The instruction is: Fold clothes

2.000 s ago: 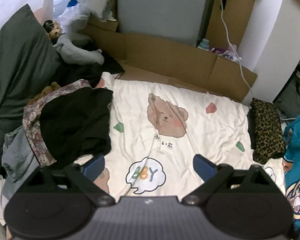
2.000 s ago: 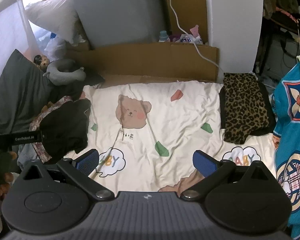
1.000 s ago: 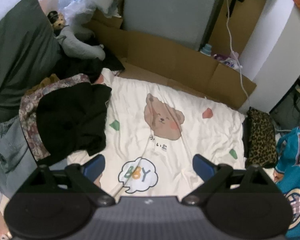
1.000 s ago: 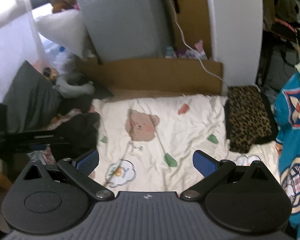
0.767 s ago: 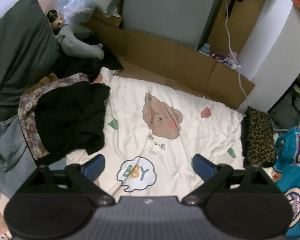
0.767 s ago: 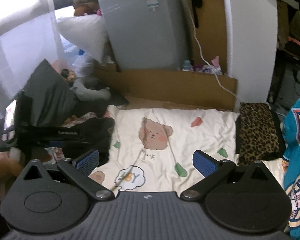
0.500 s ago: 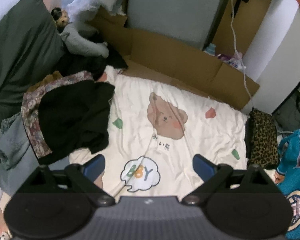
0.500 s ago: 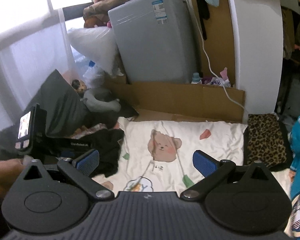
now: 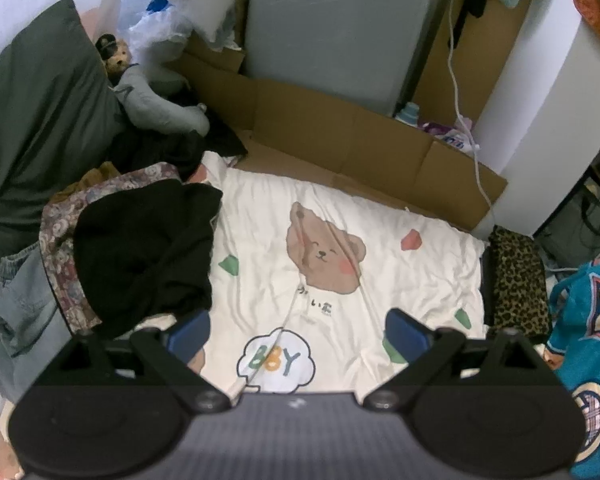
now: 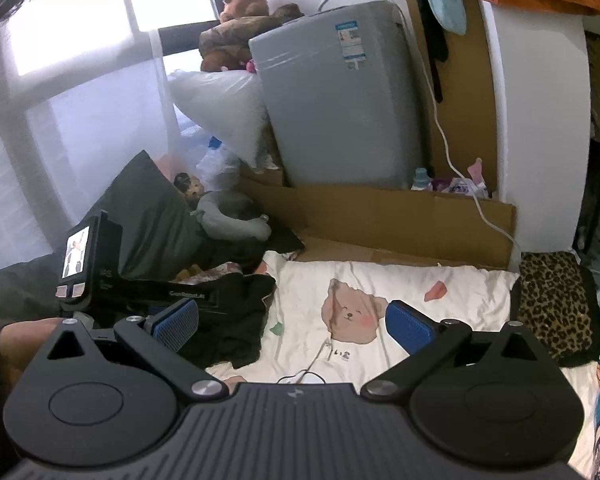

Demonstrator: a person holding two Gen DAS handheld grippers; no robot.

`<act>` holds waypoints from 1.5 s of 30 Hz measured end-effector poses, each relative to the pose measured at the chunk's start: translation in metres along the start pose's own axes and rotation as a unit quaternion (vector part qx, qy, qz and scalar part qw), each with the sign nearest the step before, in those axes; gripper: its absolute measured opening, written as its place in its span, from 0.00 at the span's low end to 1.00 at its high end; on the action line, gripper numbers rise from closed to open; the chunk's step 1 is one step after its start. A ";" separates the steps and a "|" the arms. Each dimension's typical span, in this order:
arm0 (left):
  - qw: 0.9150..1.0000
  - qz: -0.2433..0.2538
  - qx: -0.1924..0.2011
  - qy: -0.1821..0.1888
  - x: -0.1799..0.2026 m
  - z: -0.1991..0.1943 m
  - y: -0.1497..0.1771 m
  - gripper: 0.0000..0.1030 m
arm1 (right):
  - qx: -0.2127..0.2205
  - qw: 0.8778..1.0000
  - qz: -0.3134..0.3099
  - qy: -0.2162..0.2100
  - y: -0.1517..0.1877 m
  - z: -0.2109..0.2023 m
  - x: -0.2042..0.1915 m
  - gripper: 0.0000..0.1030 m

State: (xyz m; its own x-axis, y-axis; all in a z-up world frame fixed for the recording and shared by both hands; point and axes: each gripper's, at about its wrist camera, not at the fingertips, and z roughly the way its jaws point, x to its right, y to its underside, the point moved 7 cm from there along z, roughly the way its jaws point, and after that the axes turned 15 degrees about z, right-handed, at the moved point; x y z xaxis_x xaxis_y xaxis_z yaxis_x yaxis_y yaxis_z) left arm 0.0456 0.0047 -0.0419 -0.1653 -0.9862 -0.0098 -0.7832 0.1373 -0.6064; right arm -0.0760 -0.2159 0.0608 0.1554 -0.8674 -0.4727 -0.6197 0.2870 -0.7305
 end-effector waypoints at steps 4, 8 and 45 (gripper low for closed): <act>1.000 -0.001 0.002 0.006 0.001 -0.002 -0.001 0.93 | -0.015 0.999 -0.029 -0.016 0.008 0.001 -0.012 1.00; 1.000 -0.003 0.000 0.010 0.002 -0.001 -0.001 0.93 | -0.015 0.999 0.002 -0.052 0.005 -0.003 -0.016 1.00; 0.998 -0.021 0.051 -0.040 -0.061 -0.003 -0.043 0.93 | 0.007 1.000 0.012 -0.026 -0.011 0.014 0.001 1.00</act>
